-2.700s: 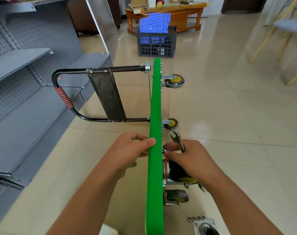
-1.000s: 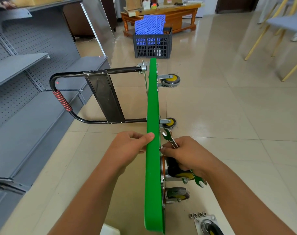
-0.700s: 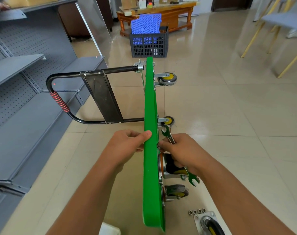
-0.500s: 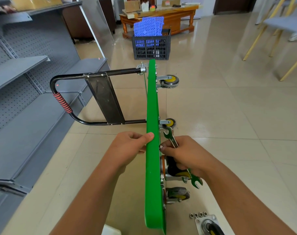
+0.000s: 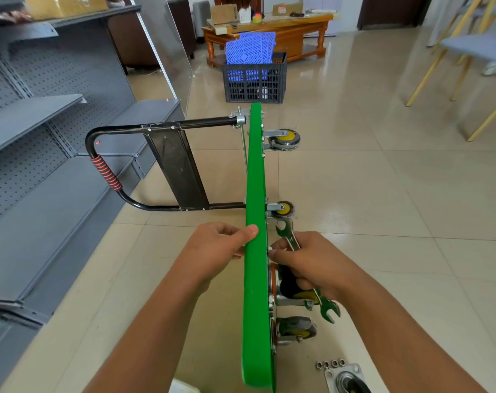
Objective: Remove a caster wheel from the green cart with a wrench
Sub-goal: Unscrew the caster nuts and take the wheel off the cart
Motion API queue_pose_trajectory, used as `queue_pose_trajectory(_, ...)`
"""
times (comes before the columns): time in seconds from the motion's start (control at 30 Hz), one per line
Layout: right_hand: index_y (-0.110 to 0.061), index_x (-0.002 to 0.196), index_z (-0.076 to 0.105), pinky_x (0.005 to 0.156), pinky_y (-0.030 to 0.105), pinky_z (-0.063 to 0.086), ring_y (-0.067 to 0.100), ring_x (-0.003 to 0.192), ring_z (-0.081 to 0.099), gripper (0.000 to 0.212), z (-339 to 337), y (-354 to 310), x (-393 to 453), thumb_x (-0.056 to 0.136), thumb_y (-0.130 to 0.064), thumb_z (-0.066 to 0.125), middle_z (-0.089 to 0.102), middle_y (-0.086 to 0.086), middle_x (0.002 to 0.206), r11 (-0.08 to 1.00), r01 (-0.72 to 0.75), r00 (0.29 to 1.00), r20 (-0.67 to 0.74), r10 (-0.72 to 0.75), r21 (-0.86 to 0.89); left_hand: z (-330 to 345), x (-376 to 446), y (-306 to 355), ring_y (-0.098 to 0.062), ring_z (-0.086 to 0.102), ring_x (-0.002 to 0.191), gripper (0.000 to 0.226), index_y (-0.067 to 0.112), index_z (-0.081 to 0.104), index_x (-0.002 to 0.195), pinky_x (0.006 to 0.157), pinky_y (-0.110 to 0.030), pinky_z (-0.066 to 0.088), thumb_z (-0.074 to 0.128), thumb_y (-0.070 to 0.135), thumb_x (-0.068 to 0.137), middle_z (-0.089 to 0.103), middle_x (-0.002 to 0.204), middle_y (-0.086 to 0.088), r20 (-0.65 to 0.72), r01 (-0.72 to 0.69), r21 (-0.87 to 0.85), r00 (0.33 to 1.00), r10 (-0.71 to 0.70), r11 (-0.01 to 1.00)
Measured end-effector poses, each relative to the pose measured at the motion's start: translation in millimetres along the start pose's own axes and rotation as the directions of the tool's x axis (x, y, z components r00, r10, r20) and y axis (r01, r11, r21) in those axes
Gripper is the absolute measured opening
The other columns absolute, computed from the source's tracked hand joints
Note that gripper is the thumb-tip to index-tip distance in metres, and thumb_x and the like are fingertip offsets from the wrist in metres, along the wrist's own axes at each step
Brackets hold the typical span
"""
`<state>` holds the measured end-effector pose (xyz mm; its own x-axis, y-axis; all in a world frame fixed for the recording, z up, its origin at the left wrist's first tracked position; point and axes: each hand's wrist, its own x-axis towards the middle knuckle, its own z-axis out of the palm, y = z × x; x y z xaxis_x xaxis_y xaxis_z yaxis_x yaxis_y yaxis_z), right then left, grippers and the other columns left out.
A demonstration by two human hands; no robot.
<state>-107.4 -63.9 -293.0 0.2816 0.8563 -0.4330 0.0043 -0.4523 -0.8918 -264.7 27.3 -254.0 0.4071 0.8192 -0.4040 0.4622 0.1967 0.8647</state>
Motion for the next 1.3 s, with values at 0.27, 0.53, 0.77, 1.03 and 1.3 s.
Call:
queue_pose_trajectory(0.27,0.0,0.105,0.065,0.039,0.022,0.024,0.01,0.042,0.032,0.021,0,0,1,0.097,-0.018,0.064,0.042,0.001,0.057,0.999,-0.008,1.0,0.013,0.007,0.037,-1,2,-1,-0.004,0.067,0.081,0.036,0.012,0.069,0.104,0.057,-0.019,0.033,0.068,0.046,0.091,0.076,0.095,0.002,0.024,0.006,0.011,1.0,-0.006,1.0)
queue_pose_trajectory(0.53,0.005,0.102,0.063,0.038,0.021,0.024,0.011,0.041,0.03,0.035,3,0,5,0.101,-0.03,0.06,0.047,0.006,0.062,0.999,-0.035,0.999,-0.041,0.036,0.039,-5,7,-5,-0.015,0.074,0.088,0.038,0.01,0.071,0.1,0.077,-0.026,0.052,0.074,0.046,0.086,0.079,0.089,-0.001,0.039,-0.024,0.015,0.999,0.023,1.0)
queue_pose_trajectory(0.77,-0.001,0.095,0.062,0.037,0.021,0.023,0.011,0.041,0.03,0.019,2,-2,3,0.099,-0.019,0.063,0.048,0.005,0.06,0.998,-0.015,1.0,0.02,0.014,0.06,-4,3,1,-0.006,0.07,0.084,0.038,0.012,0.069,0.105,0.058,-0.018,0.034,0.07,0.046,0.09,0.077,0.097,-0.001,0.032,-0.004,0.017,0.999,0.003,1.0)
queue_pose_trajectory(1.03,0.0,0.104,0.063,0.039,0.021,0.023,0.011,0.043,0.031,0.015,3,-1,2,0.097,-0.013,0.061,0.049,0.005,0.061,0.997,-0.02,1.0,0.017,0.019,0.079,-4,3,0,-0.007,0.07,0.087,0.039,0.012,0.069,0.107,0.057,-0.016,0.035,0.07,0.047,0.09,0.078,0.098,-0.001,0.035,0.006,0.022,0.999,-0.007,1.0)
queue_pose_trajectory(1.3,-0.001,0.093,0.062,0.037,0.02,0.024,0.011,0.037,0.031,0.03,12,1,3,0.103,-0.028,0.054,0.05,0.007,0.057,0.997,-0.012,0.995,-0.093,0.02,0.077,-4,1,2,-0.004,0.07,0.084,0.038,0.012,0.07,0.106,0.053,-0.014,0.035,0.07,0.046,0.09,0.078,0.096,0.001,0.039,0.01,0.021,0.999,-0.011,1.0)
